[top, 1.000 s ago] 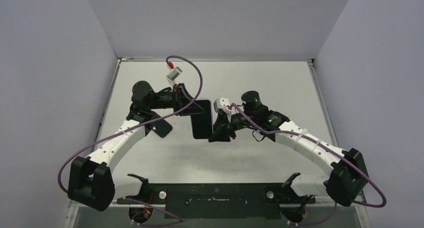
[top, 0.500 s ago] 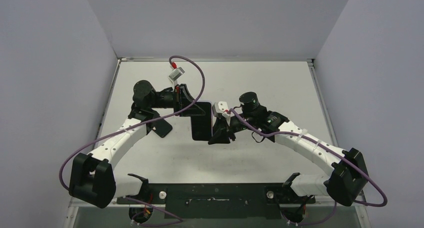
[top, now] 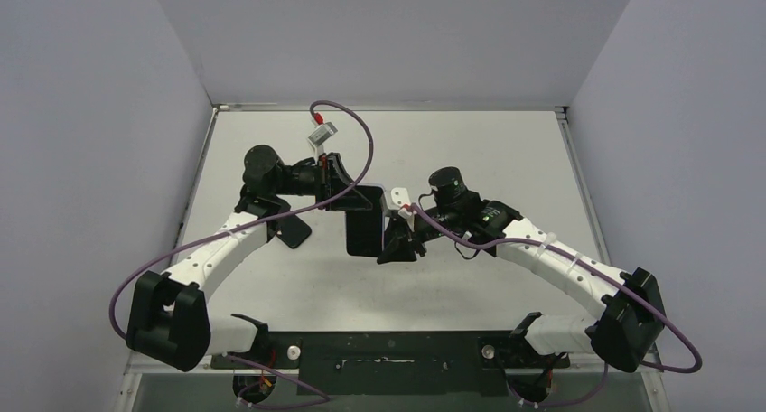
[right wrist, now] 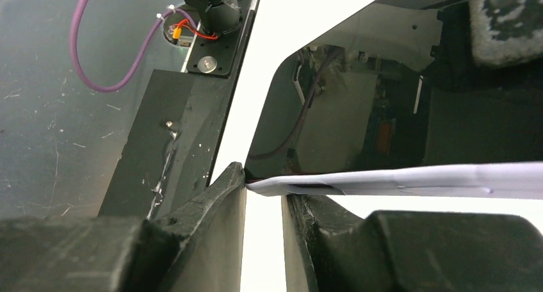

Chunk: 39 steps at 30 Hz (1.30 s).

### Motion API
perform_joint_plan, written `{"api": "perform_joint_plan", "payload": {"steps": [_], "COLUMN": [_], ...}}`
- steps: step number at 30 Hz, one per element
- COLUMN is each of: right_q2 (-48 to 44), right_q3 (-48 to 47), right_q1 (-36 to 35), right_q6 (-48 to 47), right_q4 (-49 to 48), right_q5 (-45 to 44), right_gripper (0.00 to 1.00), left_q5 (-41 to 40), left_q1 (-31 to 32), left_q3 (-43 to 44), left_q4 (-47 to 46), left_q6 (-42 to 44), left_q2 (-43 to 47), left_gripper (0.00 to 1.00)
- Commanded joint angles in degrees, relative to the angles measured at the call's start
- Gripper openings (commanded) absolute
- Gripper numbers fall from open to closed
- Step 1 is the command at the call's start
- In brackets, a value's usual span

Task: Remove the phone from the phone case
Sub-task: Remove the phone case from the phone.

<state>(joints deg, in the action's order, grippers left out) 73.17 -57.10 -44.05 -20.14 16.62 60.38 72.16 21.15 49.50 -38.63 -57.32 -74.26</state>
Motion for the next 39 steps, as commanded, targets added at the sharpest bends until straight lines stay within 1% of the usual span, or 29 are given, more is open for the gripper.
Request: {"api": "perform_joint_plan", "payload": {"steps": [1,6,12,17,20,21,23,26,30,34,36,39], "right_q2": [-0.8,-1.0,-2.2,-2.5,-2.8,-3.0,-3.5,-3.3,-3.8,-5.1,-6.0,-7.9], "right_q3": [-4.2,-3.7,-1.8,-2.1,-1.5,-0.9,1.4,3.8,5.9,7.6,7.9,8.7], "right_q1": [-1.4,-1.4,-1.4,-1.4,-1.4,-1.3,-0.7,1.5,5.4,6.0,6.1,6.3], "right_q6": [-8.1,-7.5,-6.7,-8.6,-8.2,-7.7,-4.8,0.6,7.4,10.8,12.2,15.7], "right_q4": [-7.7,-9.6,-13.2,-12.4,-13.9,-15.2,-19.8,-24.7,-28.4,-29.4,-28.6,-27.0], "right_q5": [-2.6,-3.9,-8.1,-10.8,-12.9,-14.2,-19.5,-25.0,-25.6,-24.8,-23.7,-24.6], "right_gripper": [0.06,0.07,0.06,0.06,0.02,0.00,0.00,0.00,0.00,0.06,0.10,0.17], "left_q5": [-3.7,-4.2,-3.9,-3.3,-3.3,-3.3,-3.3,-3.2,-3.7,-6.3,-9.6,-17.2], "left_q1": [1.5,1.6,2.1,2.3,2.5,2.6,2.7,2.7,2.5,2.3,2.0,1.5], "left_q3": [1.5,1.1,0.8,0.5,0.5,0.5,0.3,-0.9,-2.8,-3.7,-4.3,-5.4], "left_q4": [1.0,1.0,1.1,1.2,1.2,1.2,1.2,0.9,0.0,-1.0,-0.9,-0.9], "left_q6": [-5.8,-5.8,-5.8,-6.1,-6.1,-5.9,-5.9,-5.8,-6.3,-6.6,-6.3,-6.1], "left_q2": [-1.1,-1.6,-1.8,-2.0,-1.8,-1.8,-1.5,-0.6,0.2,0.5,0.9,1.6], "left_gripper": [0.00,0.00,0.00,0.00,0.00,0.00,0.00,0.00,0.00,0.00,0.00,0.00]}}
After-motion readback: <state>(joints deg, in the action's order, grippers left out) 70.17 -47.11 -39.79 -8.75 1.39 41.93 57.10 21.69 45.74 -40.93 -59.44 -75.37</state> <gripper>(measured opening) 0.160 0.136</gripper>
